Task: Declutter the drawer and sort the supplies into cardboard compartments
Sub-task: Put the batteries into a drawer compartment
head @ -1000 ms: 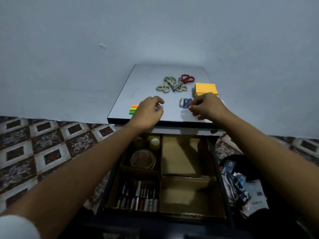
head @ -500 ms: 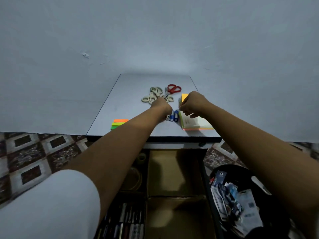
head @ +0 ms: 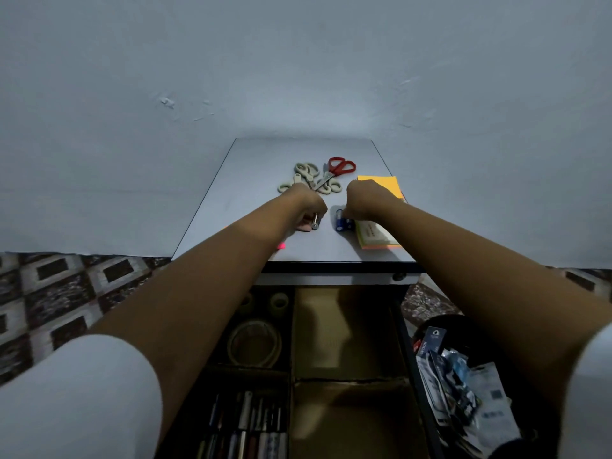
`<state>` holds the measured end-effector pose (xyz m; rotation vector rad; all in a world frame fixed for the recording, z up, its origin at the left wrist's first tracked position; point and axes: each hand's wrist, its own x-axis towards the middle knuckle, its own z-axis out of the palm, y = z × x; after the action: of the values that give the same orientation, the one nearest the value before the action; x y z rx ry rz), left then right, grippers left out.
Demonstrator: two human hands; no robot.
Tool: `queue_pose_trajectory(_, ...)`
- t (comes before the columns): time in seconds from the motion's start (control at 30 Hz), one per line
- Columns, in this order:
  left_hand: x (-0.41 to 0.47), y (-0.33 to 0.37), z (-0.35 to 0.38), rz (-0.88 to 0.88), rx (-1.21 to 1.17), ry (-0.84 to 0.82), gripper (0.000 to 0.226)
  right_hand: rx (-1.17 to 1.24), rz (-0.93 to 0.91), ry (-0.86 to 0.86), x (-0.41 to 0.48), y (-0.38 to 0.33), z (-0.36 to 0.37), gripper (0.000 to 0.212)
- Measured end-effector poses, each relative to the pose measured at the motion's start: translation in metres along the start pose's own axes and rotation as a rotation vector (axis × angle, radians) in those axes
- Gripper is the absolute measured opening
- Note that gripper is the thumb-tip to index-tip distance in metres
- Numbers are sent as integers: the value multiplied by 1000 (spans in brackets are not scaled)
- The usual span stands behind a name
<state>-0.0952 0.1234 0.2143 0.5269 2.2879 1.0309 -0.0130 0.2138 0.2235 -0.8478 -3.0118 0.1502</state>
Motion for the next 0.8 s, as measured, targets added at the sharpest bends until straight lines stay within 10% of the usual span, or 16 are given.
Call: queue_pose_trajectory(0.8, 2, 8, 10, 48, 205, 66, 37, 444, 144, 100, 0, 2, -8, 38)
